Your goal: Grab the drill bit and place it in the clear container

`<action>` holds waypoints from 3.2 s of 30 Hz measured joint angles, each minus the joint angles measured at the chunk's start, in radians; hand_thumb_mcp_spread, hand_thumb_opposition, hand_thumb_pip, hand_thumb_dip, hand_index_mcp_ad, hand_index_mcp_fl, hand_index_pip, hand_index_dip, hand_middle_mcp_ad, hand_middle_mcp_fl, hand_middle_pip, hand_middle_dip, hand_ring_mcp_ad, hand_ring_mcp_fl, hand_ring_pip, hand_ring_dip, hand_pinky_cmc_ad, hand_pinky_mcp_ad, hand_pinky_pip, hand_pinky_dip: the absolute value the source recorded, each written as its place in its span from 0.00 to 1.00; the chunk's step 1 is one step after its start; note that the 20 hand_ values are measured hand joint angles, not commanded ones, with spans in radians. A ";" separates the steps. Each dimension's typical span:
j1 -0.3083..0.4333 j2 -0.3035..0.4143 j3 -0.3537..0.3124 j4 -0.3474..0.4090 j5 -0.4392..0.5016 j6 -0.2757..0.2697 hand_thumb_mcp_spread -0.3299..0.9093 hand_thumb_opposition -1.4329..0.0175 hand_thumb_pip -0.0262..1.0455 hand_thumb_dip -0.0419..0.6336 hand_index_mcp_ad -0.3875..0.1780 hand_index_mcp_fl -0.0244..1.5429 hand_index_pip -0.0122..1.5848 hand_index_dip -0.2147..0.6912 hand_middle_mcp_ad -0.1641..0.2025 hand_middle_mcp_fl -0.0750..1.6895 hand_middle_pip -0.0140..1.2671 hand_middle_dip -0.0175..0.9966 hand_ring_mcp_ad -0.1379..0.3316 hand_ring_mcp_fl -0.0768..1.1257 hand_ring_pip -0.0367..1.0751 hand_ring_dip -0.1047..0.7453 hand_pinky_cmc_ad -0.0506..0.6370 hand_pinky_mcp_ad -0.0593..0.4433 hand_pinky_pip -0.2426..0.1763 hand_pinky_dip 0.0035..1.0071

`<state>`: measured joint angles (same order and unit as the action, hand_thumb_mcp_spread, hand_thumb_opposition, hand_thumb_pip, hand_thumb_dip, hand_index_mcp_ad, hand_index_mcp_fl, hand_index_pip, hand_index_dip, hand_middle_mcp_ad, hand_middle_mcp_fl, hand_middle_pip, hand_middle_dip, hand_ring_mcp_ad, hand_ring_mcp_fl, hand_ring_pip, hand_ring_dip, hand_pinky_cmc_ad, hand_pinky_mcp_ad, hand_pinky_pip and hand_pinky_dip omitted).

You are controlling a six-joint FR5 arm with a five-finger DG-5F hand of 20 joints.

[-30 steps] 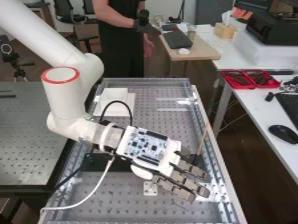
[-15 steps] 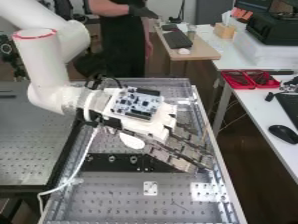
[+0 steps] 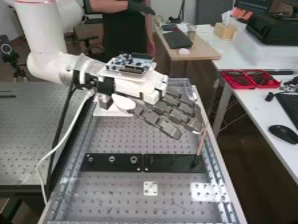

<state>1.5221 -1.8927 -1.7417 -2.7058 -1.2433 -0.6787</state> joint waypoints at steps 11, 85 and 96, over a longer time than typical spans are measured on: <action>0.076 -0.001 -0.026 0.007 0.159 0.039 0.52 0.51 0.49 0.25 0.53 0.27 0.06 0.51 0.59 0.19 0.10 0.27 0.65 0.10 0.12 0.24 0.60 0.58 0.47 0.55; -0.063 -0.284 0.080 0.079 -0.008 0.270 0.66 0.46 0.59 0.39 0.48 0.05 0.83 0.66 0.59 0.16 0.10 0.31 0.74 0.08 0.11 0.26 0.59 0.45 0.52 0.21; -0.067 -0.306 0.092 0.094 -0.021 0.254 0.67 0.46 0.56 0.39 0.46 0.12 0.89 0.68 0.58 0.15 0.10 0.31 0.72 0.11 0.12 0.26 0.59 0.45 0.55 0.19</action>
<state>1.4550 -2.1988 -1.6500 -2.6114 -1.2646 -0.4252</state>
